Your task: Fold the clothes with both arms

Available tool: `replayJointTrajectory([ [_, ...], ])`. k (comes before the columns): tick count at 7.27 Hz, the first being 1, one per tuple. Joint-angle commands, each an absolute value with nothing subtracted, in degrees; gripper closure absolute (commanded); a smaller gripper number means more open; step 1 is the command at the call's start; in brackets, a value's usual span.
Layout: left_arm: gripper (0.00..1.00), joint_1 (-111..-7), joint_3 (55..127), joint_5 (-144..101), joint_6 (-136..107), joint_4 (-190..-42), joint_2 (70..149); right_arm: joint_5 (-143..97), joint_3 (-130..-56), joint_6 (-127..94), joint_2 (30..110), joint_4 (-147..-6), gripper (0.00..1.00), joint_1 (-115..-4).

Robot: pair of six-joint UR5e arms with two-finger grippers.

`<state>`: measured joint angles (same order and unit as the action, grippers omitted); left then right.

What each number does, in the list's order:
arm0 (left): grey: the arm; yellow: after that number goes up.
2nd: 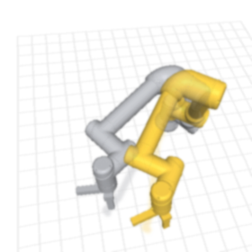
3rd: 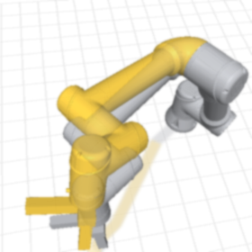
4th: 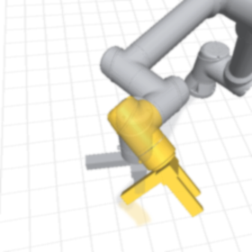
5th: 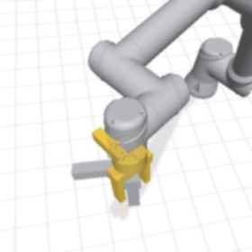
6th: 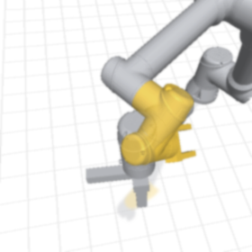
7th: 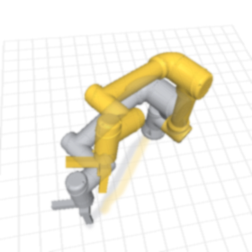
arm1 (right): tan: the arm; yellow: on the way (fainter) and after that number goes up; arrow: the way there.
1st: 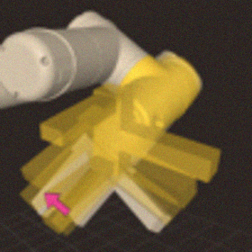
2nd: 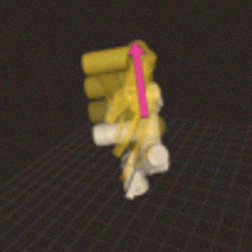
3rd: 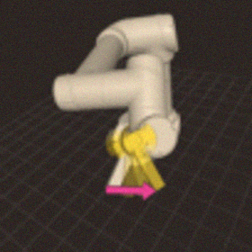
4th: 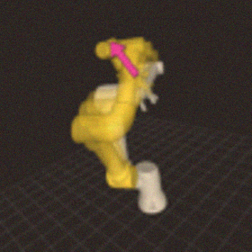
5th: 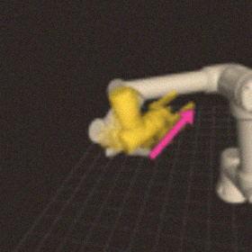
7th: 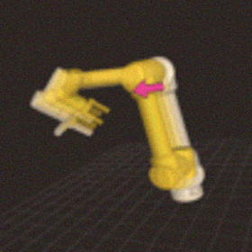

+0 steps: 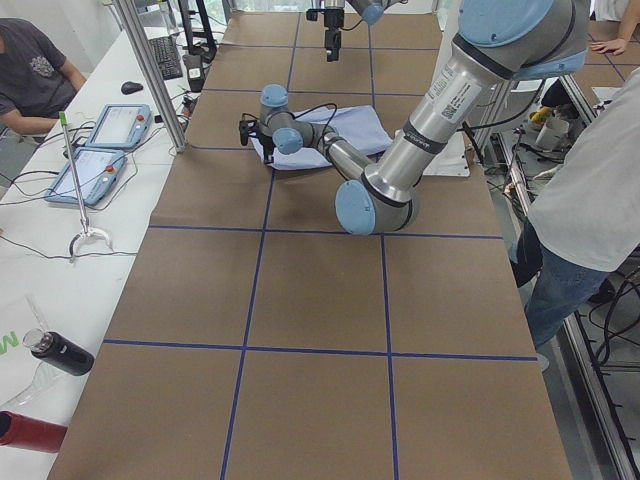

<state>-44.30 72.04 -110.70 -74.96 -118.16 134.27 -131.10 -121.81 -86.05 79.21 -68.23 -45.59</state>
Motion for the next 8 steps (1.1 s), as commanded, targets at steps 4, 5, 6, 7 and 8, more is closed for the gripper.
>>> replayJointTrajectory([
  [4, 1.00, -45.4, 56.9, -101.1, -73.1, -136.4, 140.5, -129.6, -121.7, -86.0, 79.2, -68.2, 0.00, -45.6],
  [5, 1.00, -45.4, 56.5, -100.9, -73.0, -137.3, 140.5, -128.2, -121.6, -86.0, 79.1, -68.2, 0.00, -45.4],
  [6, 0.52, -45.4, 56.6, -101.0, -73.1, -137.5, 140.5, -126.6, -120.9, -86.0, 78.2, -68.3, 0.00, -45.0],
  [7, 0.01, -45.5, 56.9, -101.0, -73.2, -137.5, 140.4, -126.1, -118.2, -85.5, 75.4, -68.4, 0.00, -44.7],
  [8, 0.00, -45.9, 57.9, -101.3, -73.3, -136.6, 140.1, -126.0, -115.6, -79.3, 74.0, -68.8, 0.00, -44.5],
])
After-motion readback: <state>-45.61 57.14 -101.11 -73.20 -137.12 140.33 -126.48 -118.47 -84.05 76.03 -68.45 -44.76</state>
